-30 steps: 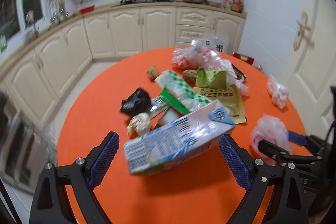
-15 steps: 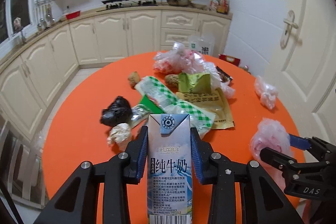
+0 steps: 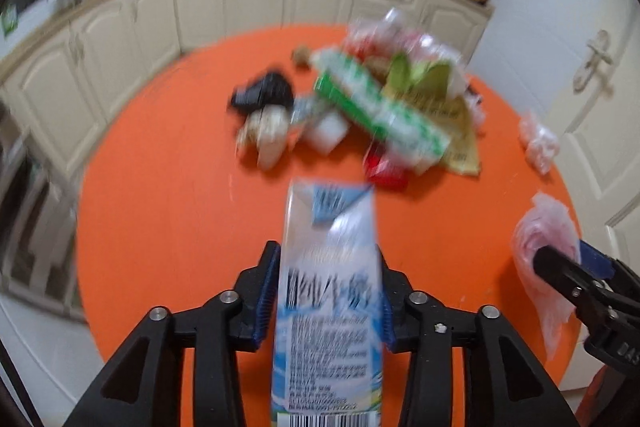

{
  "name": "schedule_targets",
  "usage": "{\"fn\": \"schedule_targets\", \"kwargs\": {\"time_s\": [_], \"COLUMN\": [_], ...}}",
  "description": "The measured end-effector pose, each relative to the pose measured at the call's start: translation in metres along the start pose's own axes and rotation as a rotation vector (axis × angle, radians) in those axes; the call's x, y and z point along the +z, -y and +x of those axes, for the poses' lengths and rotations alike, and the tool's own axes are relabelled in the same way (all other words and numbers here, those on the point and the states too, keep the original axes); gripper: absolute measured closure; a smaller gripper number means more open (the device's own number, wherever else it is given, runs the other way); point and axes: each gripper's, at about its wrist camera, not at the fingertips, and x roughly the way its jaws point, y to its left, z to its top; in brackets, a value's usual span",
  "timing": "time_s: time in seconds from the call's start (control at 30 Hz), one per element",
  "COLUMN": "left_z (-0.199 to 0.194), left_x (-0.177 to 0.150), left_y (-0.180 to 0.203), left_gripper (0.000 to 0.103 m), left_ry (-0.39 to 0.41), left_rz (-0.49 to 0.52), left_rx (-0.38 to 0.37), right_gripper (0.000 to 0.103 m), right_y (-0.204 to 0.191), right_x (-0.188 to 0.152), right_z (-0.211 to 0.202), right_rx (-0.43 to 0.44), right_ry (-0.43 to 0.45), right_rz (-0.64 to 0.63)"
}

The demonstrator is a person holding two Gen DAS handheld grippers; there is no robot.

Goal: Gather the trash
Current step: 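Carry the milk carton and plastic bag with both grippers over the blue bin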

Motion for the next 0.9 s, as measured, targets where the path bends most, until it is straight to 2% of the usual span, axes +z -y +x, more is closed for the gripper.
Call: {"fn": "schedule_targets", "kwargs": {"time_s": [0.07, 0.13, 0.23, 0.4, 0.6, 0.9], "left_z": [-0.006, -0.006, -0.01, -0.025, -0.052, -0.131], "left_x": [-0.001, -0.001, -0.005, -0.015, -0.019, -0.025], "left_y": [-0.002, -0.003, 0.002, 0.011, 0.029, 0.059], "left_gripper": [0.059, 0.069, 0.07, 0.07, 0.07, 0.069], "left_ry": [0.031, 0.033, 0.082, 0.146, 0.214, 0.442], "left_rz": [-0.015, -0.014, 0.024, 0.058, 0.094, 0.12], "left_rx": [0.0, 0.006, 0.065, 0.094, 0.087, 0.094], "right_gripper": [0.02, 0.02, 0.02, 0.02, 0.02, 0.019], "right_y": [-0.001, -0.003, -0.002, -0.003, -0.01, -0.024], "right_x": [-0.003, -0.005, -0.006, -0.005, -0.001, 0.008], "right_z": [0.002, 0.003, 0.005, -0.008, -0.045, -0.122], "right_rx": [-0.001, 0.005, -0.001, -0.035, -0.049, -0.06], "right_ry": [-0.01, -0.014, -0.018, 0.015, 0.112, 0.326], "right_rz": [0.001, 0.001, 0.012, -0.002, -0.042, -0.094]}}
